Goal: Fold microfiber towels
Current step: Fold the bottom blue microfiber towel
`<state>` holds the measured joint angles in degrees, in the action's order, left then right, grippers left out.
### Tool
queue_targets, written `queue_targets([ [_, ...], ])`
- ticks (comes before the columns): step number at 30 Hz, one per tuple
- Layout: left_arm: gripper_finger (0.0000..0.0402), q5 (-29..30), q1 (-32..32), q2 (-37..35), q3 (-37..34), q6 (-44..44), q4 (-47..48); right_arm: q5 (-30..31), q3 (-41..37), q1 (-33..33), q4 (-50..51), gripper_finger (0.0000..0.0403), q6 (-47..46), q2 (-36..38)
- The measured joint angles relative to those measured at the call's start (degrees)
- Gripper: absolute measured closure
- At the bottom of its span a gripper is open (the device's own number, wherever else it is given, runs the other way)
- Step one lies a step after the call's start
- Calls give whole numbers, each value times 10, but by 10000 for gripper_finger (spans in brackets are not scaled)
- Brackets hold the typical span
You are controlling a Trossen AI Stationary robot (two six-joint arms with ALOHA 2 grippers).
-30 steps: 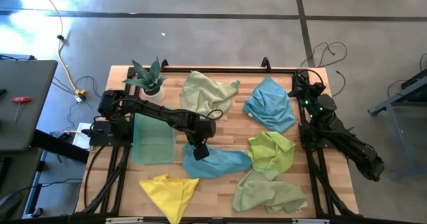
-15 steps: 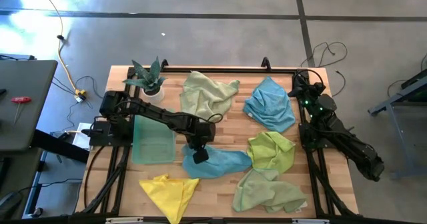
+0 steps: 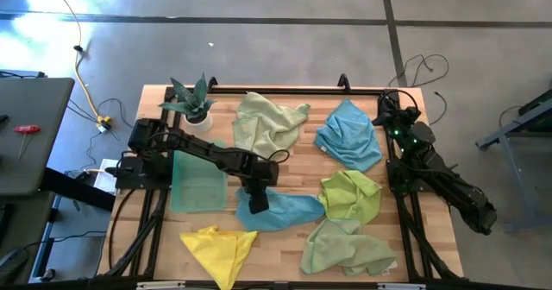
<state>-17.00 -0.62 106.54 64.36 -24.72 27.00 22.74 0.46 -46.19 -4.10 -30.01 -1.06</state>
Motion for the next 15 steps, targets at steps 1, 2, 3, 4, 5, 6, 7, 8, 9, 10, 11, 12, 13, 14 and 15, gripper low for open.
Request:
queue_targets([
  [1, 299, 4, 0, 0, 0, 0, 0, 0, 0, 0, 0, 221, 0, 0],
  [2, 311, 12, 0, 0, 0, -1, 0, 0, 0, 0, 0, 221, 0, 0],
  [3, 323, 20, 1, 0, 0, -2, 0, 0, 0, 0, 0, 221, 0, 0],
  [4, 335, 24, 1, 0, 0, -5, 0, 0, 0, 0, 0, 221, 0, 0],
  [5, 349, 24, 3, 0, 0, -6, 0, 0, 0, 0, 0, 221, 0, 0],
  [6, 363, 24, 3, 0, 0, -6, 0, 0, 0, 0, 0, 221, 0, 0],
  [7, 379, 24, 4, 0, 0, -6, -1, 0, 0, 0, 0, 221, 0, 0],
  [8, 390, 24, 6, 0, 0, -6, -1, 0, 0, 0, 0, 221, 0, 0],
  [9, 395, 24, 8, 0, 0, -6, -3, 0, 0, 0, 0, 221, 0, 0],
  [10, 396, 24, 10, 0, 0, -6, -4, 0, 0, 0, 0, 221, 0, 0],
  [11, 395, 24, 12, 0, 0, -10, -5, 0, 0, 0, 0, 221, 0, 0],
  [12, 395, 24, 14, 0, 1, -17, -5, 0, 0, 0, 0, 221, 0, 0],
  [13, 397, 24, 16, 0, 1, -28, -5, 0, 0, 0, 0, 221, 0, 0],
  [14, 399, 24, 19, 0, 1, -43, -5, 0, 0, 0, 0, 221, 0, 0],
  [15, 399, 25, 23, 0, 1, -60, -3, 0, 0, 0, 0, 221, 0, 0],
])
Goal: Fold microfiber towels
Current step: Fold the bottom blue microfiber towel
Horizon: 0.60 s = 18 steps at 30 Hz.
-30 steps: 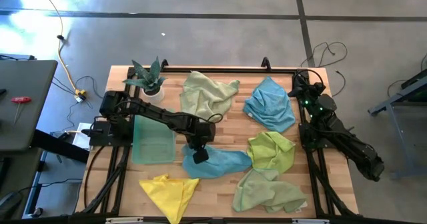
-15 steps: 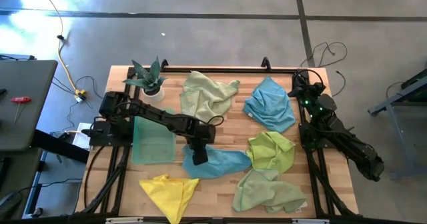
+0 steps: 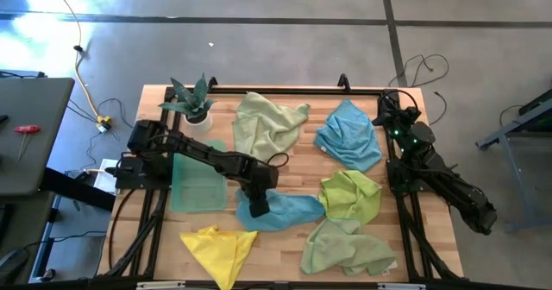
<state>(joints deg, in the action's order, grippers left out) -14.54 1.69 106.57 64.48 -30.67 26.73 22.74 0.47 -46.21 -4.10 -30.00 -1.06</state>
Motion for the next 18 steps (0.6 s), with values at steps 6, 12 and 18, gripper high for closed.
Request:
queue_targets([
  [6, 400, 53, 35, 1, 47, -47, 75, 0, 0, 0, 0, 221, 0, 0],
  [12, 401, 154, 68, 1, 119, -47, 174, 0, 0, 0, 0, 221, 0, 0],
  [18, 401, 205, 86, 1, 172, -47, 238, 0, 0, 0, 0, 221, 0, 0],
])
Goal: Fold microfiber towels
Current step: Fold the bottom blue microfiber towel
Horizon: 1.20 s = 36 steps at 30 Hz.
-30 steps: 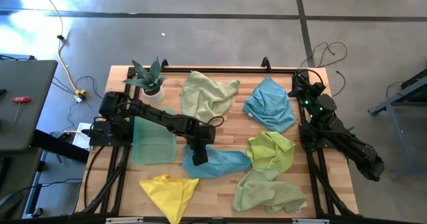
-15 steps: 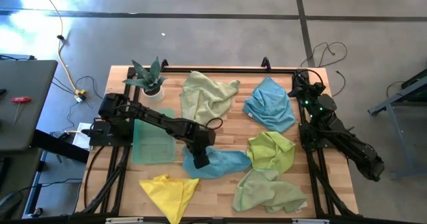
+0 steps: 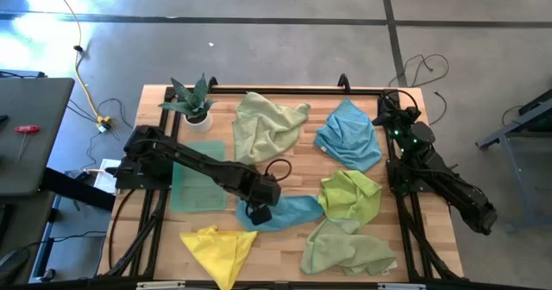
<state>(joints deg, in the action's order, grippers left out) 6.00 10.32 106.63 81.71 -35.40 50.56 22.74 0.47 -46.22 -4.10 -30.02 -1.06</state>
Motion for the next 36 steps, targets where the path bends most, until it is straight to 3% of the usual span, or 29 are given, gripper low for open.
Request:
queue_targets([
  [17, 402, 54, 11, 0, 144, 92, 119, 0, 0, 0, 0, 221, 0, 0],
  [36, 401, 52, -17, 0, 269, 191, 121, 0, 0, 0, 0, 221, 0, 0],
])
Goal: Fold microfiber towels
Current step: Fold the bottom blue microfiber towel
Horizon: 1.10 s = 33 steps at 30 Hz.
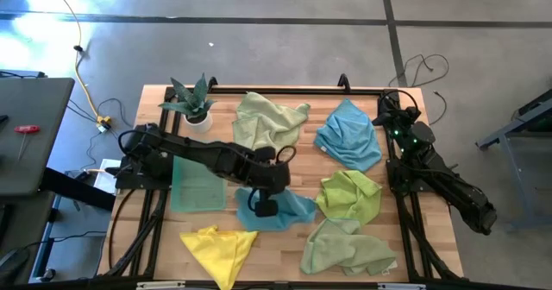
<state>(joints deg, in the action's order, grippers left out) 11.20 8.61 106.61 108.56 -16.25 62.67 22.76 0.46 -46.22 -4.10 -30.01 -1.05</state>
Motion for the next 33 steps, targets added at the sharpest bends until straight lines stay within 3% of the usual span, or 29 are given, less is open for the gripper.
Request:
queue_targets([
  [14, 401, -3, -53, 0, 9, -46, 1, 0, 0, 0, 0, 221, 0, 0],
  [29, 401, -17, -54, -1, 38, -123, -10, -13, 0, 0, -38, 221, -3, 0],
  [33, 401, -15, -51, -1, 74, -121, -17, -27, 0, 4, -79, 221, -116, 0],
])
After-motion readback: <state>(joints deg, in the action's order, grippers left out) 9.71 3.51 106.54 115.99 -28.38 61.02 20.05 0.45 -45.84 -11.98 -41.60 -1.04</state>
